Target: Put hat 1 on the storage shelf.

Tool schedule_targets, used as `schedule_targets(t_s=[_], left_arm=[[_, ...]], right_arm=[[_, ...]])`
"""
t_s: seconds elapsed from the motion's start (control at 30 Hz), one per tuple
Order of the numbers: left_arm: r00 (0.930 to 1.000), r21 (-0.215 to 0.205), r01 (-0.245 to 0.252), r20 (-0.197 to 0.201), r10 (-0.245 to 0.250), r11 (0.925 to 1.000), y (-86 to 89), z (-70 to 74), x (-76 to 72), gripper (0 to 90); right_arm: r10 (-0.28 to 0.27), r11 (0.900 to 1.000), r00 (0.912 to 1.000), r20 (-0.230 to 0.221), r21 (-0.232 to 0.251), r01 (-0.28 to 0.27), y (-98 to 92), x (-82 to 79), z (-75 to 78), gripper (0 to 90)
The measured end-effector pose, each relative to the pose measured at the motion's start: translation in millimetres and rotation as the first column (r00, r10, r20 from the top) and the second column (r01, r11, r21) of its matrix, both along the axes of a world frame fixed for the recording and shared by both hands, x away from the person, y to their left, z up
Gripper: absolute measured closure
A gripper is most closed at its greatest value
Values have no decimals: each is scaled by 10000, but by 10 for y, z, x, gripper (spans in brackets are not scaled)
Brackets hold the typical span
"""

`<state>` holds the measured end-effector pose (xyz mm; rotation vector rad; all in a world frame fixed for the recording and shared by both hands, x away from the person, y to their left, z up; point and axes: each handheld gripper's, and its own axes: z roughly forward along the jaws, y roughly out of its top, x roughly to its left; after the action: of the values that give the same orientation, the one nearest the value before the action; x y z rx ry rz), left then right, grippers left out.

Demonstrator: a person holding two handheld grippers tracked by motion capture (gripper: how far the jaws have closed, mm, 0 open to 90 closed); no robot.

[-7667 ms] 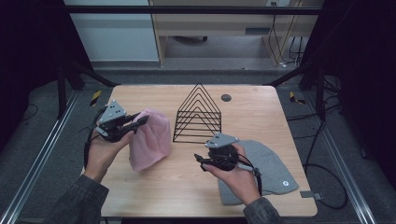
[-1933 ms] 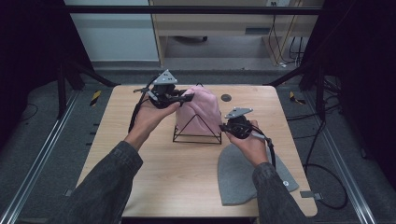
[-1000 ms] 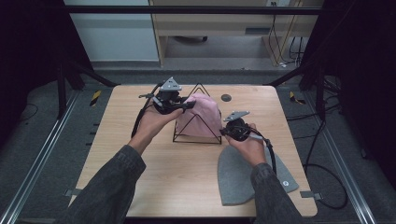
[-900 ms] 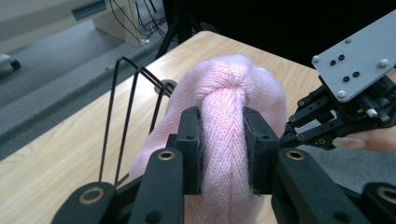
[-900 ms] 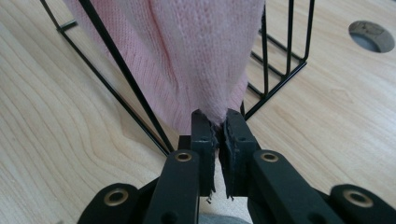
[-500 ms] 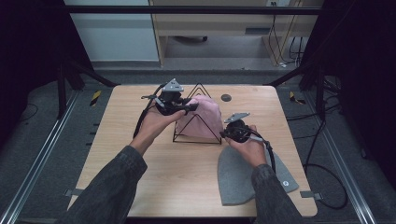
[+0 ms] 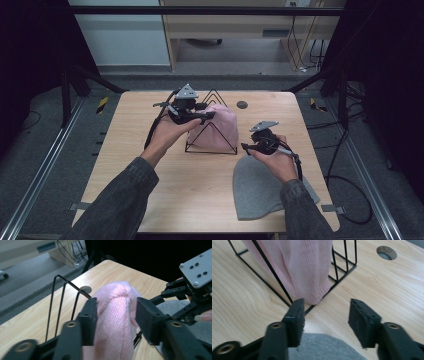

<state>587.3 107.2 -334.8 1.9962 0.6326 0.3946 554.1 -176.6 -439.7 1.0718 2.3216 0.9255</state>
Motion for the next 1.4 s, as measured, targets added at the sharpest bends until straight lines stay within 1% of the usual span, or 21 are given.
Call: schedule_targets(t_s=[0.1, 0.2, 0.23, 0.3, 0.43, 0.5, 0.57, 0.6, 0.7, 0.77, 0.8, 0.87, 0.93, 1.0, 1.1, 1.13, 1.17, 1.2, 1.27, 1.33, 1.4], left_arm=[[9998, 82, -74, 192, 73, 9999, 42, 26, -56, 394], [9998, 43, -179, 122, 178, 9998, 131, 31, -119, 290], [9997, -28, -198, 111, 199, 9998, 170, 24, -142, 257], [9997, -47, -218, 72, 218, 9998, 264, -2, -193, 194], [9988, -20, -486, 80, 487, 9988, 514, -133, -296, 110], [9972, -114, -740, -123, 738, 9972, 668, -224, -324, 86], [9938, 57, -1081, -249, 1082, 9941, 816, -314, -325, 62], [9905, 149, -1350, -243, 1353, 9907, 908, -362, -321, 61], [9866, 51, -1573, -433, 1573, 9875, 1096, -452, -317, 70], [9821, 366, -1821, -415, 1835, 9826, 1194, -524, -313, 81], [9795, 534, -1936, -458, 1961, 9796, 1234, -562, -312, 83], [9742, 700, -2112, -658, 2158, 9749, 1301, -644, -295, 85], [9707, 922, -2212, -751, 2283, 9708, 1349, -690, -266, 87], [9667, 782, -2319, -921, 2387, 9696, 1395, -729, -255, 87], [9627, 966, -2350, -1139, 2453, 9672, 1441, -817, -257, 88], [9614, 955, -2345, -1246, 2453, 9674, 1451, -851, -261, 87], [9614, 955, -2345, -1246, 2453, 9674, 1451, -851, -261, 87], [9582, 1020, -2356, -1418, 2486, 9665, 1472, -916, -263, 87], [9530, 1024, -2413, -1628, 2555, 9650, 1486, -982, -265, 88], [9521, 1095, -2377, -1707, 2539, 9651, 1489, -1031, -263, 88], [9502, 1268, -2373, -1759, 2572, 9631, 1495, -1074, -258, 88]], right_arm=[[-62, 9999, 10000, -13, -147, 62, -31, -38, -7, 354], [-256, 9996, 9994, -246, -154, 252, -77, -66, -31, 278], [-330, 9992, 9992, -247, -226, 324, -95, -73, -38, 262], [-509, 9985, 9978, -416, -212, 500, -127, -80, -50, 224], [-657, 9977, 9960, -598, -200, 646, -192, -89, -48, 181], [-699, 9974, 9955, -642, -193, 688, -237, -94, -41, 174], [-876, 9961, 9938, -692, -160, 866, -297, -98, -35, 191], [-963, 9953, 9927, -725, -150, 955, -336, -99, -36, 212], [-1379, 9903, 9871, -808, -267, 1361, -454, -105, -45, 239], [-1632, 9865, 9824, -907, -269, 1614, -533, -112, -59, 268], [-1743, 9847, 9802, -941, -266, 1725, -571, -115, -73, 295], [-1969, 9804, 9741, -1113, -256, 1952, -647, -129, -95, 337], [-2123, 9772, 9697, -1205, -214, 2112, -715, -136, -114, 382], [-2207, 9752, 9668, -1292, -148, 2206, -755, -152, -121, 406], [-2158, 9764, 9654, -1466, -210, 2151, -772, -177, -145, 434], [-2127, 9771, 9659, -1479, -258, 2113, -768, -187, -150, 437], [-2093, 9778, 9667, -1473, -282, 2074, -763, -196, -153, 438], [-2031, 9792, 9674, -1510, -262, 2014, -757, -205, -151, 442], [-1977, 9802, 9679, -1552, -284, 1957, -746, -210, -152, 442], [-1934, 9811, 9681, -1593, -329, 1906, -734, -210, -156, 441], [-1877, 9822, 9686, -1628, -316, 1850, -722, -206, -172, 440]])
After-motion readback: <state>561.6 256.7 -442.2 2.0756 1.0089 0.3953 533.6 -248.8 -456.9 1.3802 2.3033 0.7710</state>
